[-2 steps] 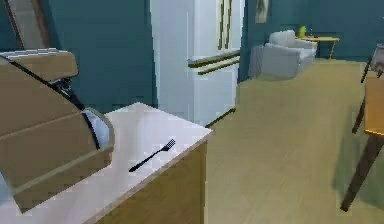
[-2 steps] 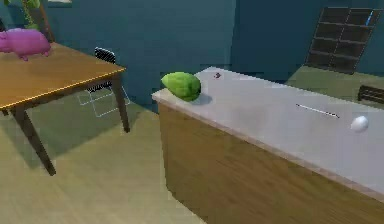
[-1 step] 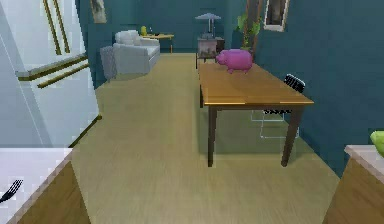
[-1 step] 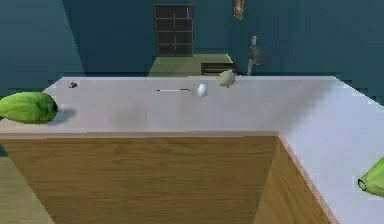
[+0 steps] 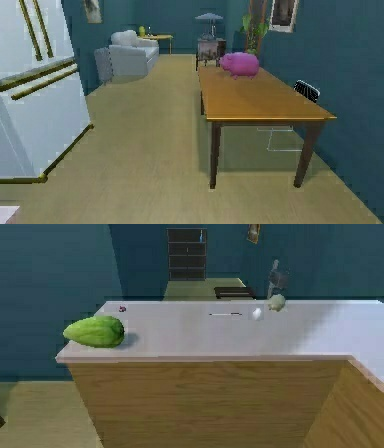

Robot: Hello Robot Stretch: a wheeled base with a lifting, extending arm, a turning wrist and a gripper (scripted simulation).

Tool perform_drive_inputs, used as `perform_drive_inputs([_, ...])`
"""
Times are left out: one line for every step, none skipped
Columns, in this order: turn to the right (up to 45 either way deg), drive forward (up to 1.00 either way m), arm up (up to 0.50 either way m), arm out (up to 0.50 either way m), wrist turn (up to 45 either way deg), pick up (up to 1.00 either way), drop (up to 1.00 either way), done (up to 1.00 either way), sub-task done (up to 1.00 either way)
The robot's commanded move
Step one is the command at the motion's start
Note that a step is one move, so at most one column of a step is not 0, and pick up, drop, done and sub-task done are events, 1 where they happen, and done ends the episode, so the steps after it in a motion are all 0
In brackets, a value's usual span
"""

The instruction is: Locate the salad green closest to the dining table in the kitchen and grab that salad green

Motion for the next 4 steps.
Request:
perform_drive_inputs([-21.0,0.00,0.00,0.00,0.0,0.00,0.00,0.00,0.00])
perform_drive_inputs([0.0,0.00,0.50,0.00,0.0,0.00,0.00,0.00,0.00])
perform_drive_inputs([0.0,0.00,0.38,0.00,0.0,0.00,0.00,0.00,0.00])
perform_drive_inputs([0.0,0.00,0.00,0.42,0.0,0.00,0.00,0.00,0.00])
